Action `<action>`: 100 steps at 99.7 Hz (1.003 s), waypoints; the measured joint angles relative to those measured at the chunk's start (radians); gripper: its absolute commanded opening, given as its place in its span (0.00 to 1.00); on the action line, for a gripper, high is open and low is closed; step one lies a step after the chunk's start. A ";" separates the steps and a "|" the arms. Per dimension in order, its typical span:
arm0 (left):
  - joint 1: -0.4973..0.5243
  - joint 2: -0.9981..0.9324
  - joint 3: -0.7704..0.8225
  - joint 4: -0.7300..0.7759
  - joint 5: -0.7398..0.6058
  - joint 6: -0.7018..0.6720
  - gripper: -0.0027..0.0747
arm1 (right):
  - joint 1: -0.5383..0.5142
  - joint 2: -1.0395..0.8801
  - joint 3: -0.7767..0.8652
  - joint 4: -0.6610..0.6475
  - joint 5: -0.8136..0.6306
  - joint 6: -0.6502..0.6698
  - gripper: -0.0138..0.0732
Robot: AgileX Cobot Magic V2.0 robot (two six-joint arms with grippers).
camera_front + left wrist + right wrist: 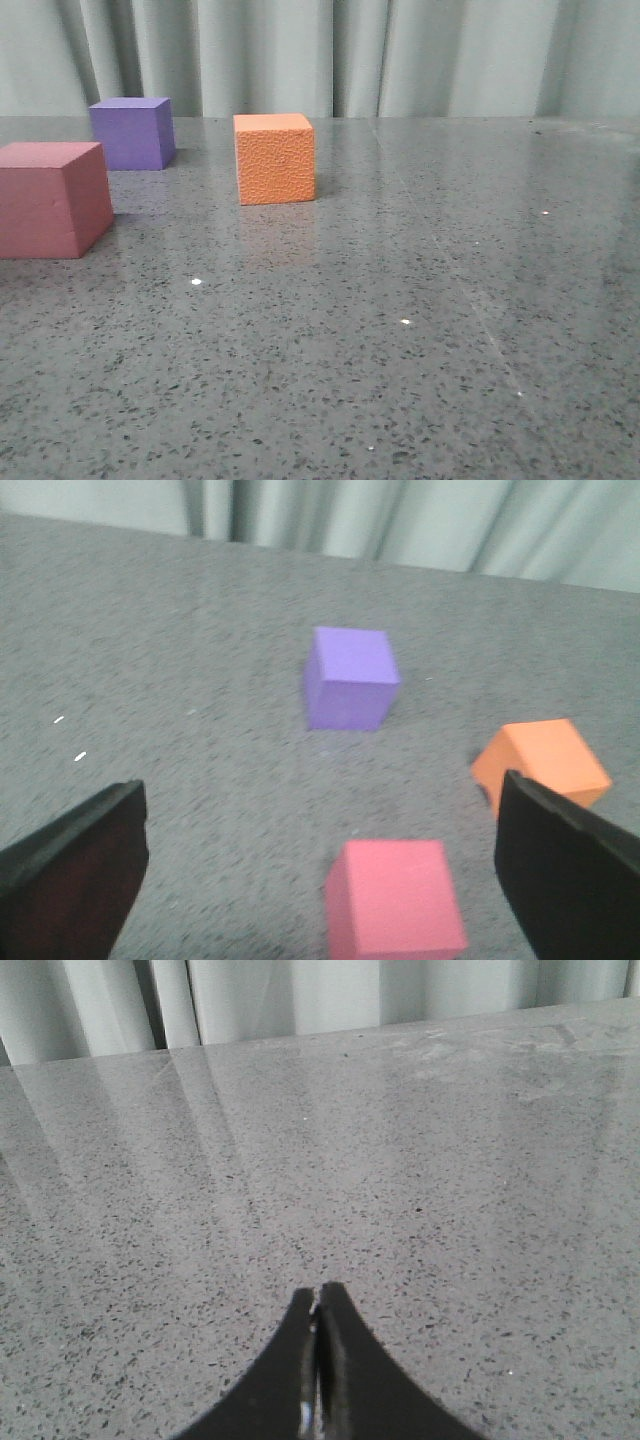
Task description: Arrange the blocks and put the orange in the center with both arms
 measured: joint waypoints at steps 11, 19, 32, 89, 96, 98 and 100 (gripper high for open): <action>-0.068 0.073 -0.075 -0.002 0.001 0.000 0.89 | 0.000 0.000 0.000 0.000 0.000 0.000 0.08; -0.129 0.146 -0.131 -0.002 0.001 -0.002 0.89 | 0.000 0.000 0.000 0.000 0.000 0.000 0.08; -0.226 0.270 -0.227 -0.002 0.001 -0.029 0.89 | 0.000 0.000 0.000 0.000 -0.001 0.000 0.08; -0.589 0.747 -0.602 0.448 0.029 -0.480 0.89 | 0.000 0.000 0.000 0.000 -0.002 0.000 0.08; -0.610 0.803 -0.657 0.472 0.053 -0.501 0.89 | 0.000 0.000 0.000 0.000 -0.002 0.000 0.08; -0.612 0.820 -0.673 0.480 0.062 -0.510 0.89 | 0.000 0.000 0.000 0.000 -0.002 0.000 0.08; -0.618 0.831 -0.689 0.489 0.072 -0.520 0.89 | 0.000 0.000 0.000 0.000 -0.002 0.000 0.08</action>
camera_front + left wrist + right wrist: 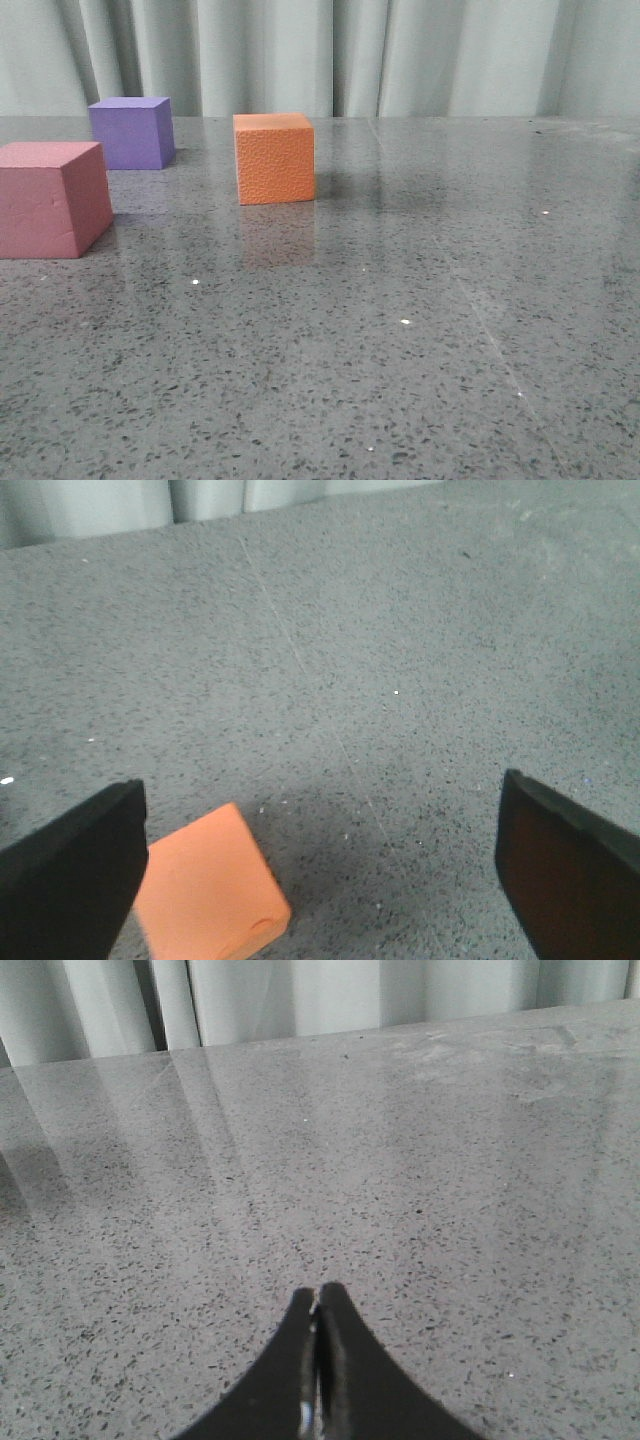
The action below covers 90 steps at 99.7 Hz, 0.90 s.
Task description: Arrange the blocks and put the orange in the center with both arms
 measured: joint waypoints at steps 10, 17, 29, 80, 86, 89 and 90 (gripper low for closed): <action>-0.014 0.073 -0.059 0.045 0.044 -0.057 0.87 | 0.000 0.000 0.000 0.000 0.000 0.000 0.08; -0.016 0.109 -0.079 0.075 0.063 -0.100 0.85 | 0.000 0.000 0.000 0.000 0.000 0.000 0.08; -0.016 0.140 -0.081 0.091 0.086 -0.160 0.84 | 0.000 0.000 0.000 0.000 0.000 0.000 0.08; -0.016 0.147 -0.086 0.200 0.168 -0.341 0.84 | 0.000 0.000 0.000 0.000 0.000 0.000 0.08; -0.016 0.151 -0.086 0.224 0.189 -0.381 0.84 | 0.000 0.000 0.000 0.000 -0.001 0.000 0.08; -0.016 0.154 -0.086 0.233 0.198 -0.395 0.84 | 0.000 0.000 0.000 0.000 -0.001 0.000 0.08; -0.016 0.155 -0.086 0.236 0.199 -0.398 0.84 | 0.000 0.000 0.000 0.000 -0.001 0.000 0.08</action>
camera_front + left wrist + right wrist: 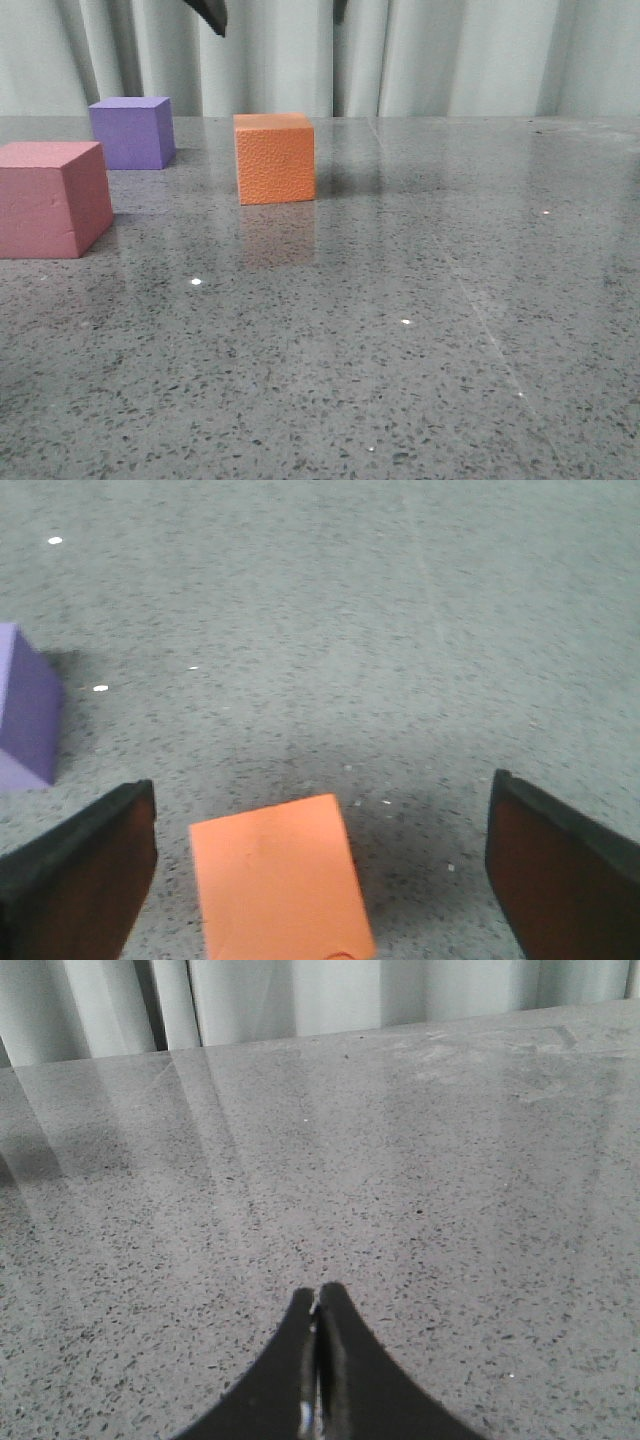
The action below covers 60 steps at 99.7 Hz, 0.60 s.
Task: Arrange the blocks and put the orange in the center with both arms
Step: 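Lower the left gripper over the orange cube and close on it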
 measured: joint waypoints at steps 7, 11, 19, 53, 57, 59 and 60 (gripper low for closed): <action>0.000 0.013 -0.002 0.009 0.014 -0.017 0.84 | 0.000 0.000 0.000 0.000 0.000 0.000 0.08; 0.000 0.023 -0.002 0.010 0.020 -0.022 0.84 | 0.000 0.000 0.000 0.000 0.000 0.000 0.08; -0.002 0.042 -0.002 0.012 0.029 -0.027 0.84 | 0.000 0.000 0.000 0.000 0.000 0.000 0.08; -0.002 0.085 -0.002 0.012 0.047 -0.071 0.84 | 0.000 0.000 0.000 0.000 0.000 0.000 0.08; -0.002 0.093 -0.002 0.012 0.047 -0.074 0.84 | 0.000 0.000 0.000 0.000 0.000 0.000 0.08; -0.002 0.096 -0.002 0.012 0.047 -0.075 0.84 | 0.000 0.000 0.000 0.000 0.000 0.000 0.08; -0.002 0.098 -0.002 0.012 0.047 -0.075 0.84 | 0.000 0.000 0.000 0.000 0.000 0.000 0.08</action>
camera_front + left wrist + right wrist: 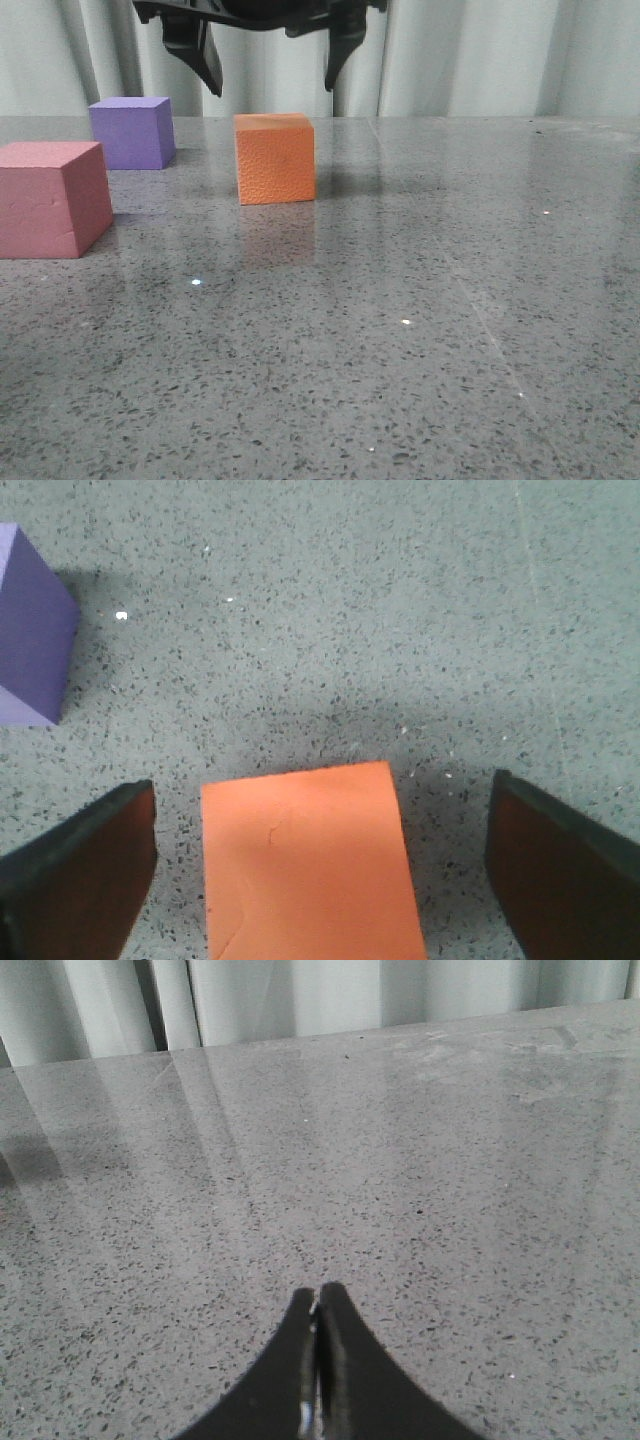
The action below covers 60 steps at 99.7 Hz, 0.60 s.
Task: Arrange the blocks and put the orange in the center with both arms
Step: 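Lower the left gripper over the orange cube and close on it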
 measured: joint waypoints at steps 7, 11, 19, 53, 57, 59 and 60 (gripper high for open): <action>0.000 0.017 0.000 0.000 0.000 -0.001 0.84 | 0.000 0.000 0.000 0.000 0.000 0.000 0.08; 0.000 0.027 0.000 0.000 0.001 -0.002 0.84 | 0.000 0.000 0.000 0.000 0.000 0.000 0.08; 0.000 0.038 0.000 -0.002 0.005 -0.010 0.84 | 0.000 0.000 0.000 0.000 0.000 0.000 0.08; 0.000 0.049 0.000 -0.004 0.027 -0.042 0.83 | 0.000 0.000 0.000 0.000 0.000 0.000 0.08; 0.000 0.049 0.000 -0.004 0.029 -0.044 0.82 | 0.000 0.000 0.000 0.000 0.000 0.000 0.08; 0.000 0.049 0.000 -0.005 0.029 -0.044 0.81 | 0.000 0.000 0.000 0.000 0.000 0.000 0.08; 0.000 0.049 0.000 -0.005 0.029 -0.044 0.81 | 0.000 0.000 0.000 0.000 0.000 0.000 0.08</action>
